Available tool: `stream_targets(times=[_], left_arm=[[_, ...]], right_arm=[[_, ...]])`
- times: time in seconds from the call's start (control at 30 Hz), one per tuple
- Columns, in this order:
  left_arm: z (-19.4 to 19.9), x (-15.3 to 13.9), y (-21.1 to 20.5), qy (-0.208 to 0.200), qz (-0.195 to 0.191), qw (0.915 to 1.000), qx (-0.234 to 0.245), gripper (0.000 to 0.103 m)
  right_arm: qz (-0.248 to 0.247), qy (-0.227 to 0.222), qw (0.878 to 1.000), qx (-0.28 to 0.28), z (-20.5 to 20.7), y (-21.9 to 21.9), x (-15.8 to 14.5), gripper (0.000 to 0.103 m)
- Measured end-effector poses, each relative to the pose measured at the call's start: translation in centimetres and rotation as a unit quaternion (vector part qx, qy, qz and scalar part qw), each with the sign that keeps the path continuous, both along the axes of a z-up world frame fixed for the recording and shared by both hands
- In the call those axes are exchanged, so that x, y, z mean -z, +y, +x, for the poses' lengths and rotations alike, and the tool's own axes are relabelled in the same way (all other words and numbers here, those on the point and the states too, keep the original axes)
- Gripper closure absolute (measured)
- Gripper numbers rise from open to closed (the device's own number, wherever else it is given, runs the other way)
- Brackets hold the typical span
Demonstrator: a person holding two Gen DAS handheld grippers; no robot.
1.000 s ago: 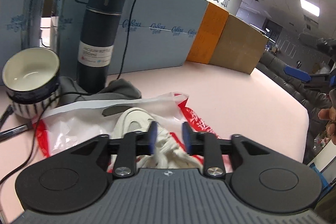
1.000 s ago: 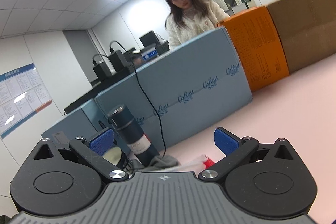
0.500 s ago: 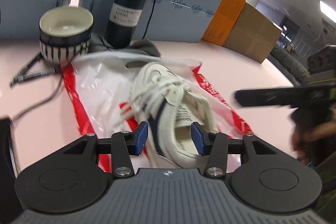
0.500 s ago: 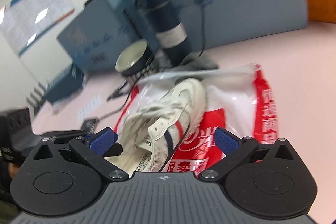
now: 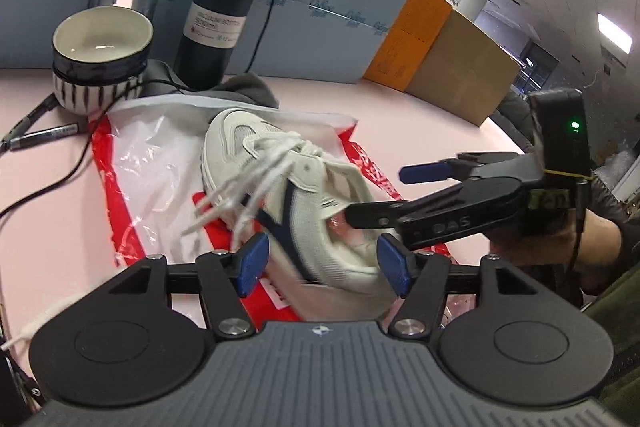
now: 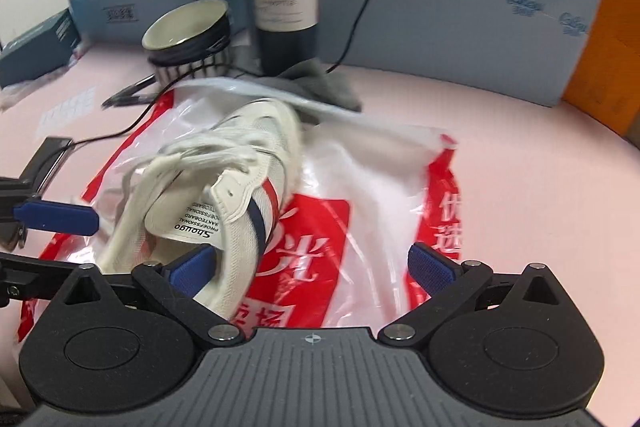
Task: Lace up shoes with both hands
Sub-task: 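Bring the left gripper back to the sneaker lacing and pinch the lace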
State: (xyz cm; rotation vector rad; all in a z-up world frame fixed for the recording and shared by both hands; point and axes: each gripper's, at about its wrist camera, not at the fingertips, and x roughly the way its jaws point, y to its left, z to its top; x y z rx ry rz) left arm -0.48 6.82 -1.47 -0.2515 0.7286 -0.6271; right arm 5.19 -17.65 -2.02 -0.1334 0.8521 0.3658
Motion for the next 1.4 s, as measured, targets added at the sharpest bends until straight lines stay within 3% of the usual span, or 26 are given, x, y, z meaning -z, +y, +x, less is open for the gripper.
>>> stream_targets(times=[0.13,0.27,0.43,0.73,0.87,0.93,1.03,1.2,1.4], left_arm=[[0.9,-1.4,1.1,-0.028,-0.007,0.9992,-0.027,0.046],[3.1,-2.4,0.4,-0.062,0.042,0.9967,-0.031,0.05],[5.8,-2.6,-2.2,-0.107,0.091,0.9901,0.01,0.066],[8.1,-1.0,-5.0,-0.101,0.126,0.9845,0.067,0.071],[8.8,-0.1,-5.0,-0.09,0.121,0.9855,0.077,0.071],[8.9,0.1,-5.0,-0.092,0.119,0.9851,0.083,0.093],[8.8,-0.3,-4.0,-0.1,0.095,0.9875,0.077,0.1],[9.5,-1.2,-1.4,-0.101,0.067,0.9923,0.025,0.1],[11.7,1.2,-1.3,-0.058,0.079,0.9947,0.031,0.1]], right_arm=[[0.039,-0.007,0.999,0.01,-0.6,-1.4,-1.4,0.0],[0.087,0.001,0.996,0.026,-1.2,-2.9,-3.0,0.0],[0.087,-0.03,0.995,0.029,-1.3,-3.5,-5.6,0.0],[0.096,-0.032,0.995,0.016,-0.6,-3.3,-5.3,0.0],[0.099,-0.033,0.994,0.033,0.2,-3.5,-4.8,0.0],[0.102,-0.028,0.994,0.038,0.6,-3.5,-4.4,0.0],[0.11,-0.015,0.993,0.046,1.1,-3.5,-3.8,0.0],[0.113,-0.014,0.992,0.058,1.1,-3.9,-3.6,0.0],[0.117,-0.002,0.992,0.053,1.6,-3.6,-3.2,0.0]])
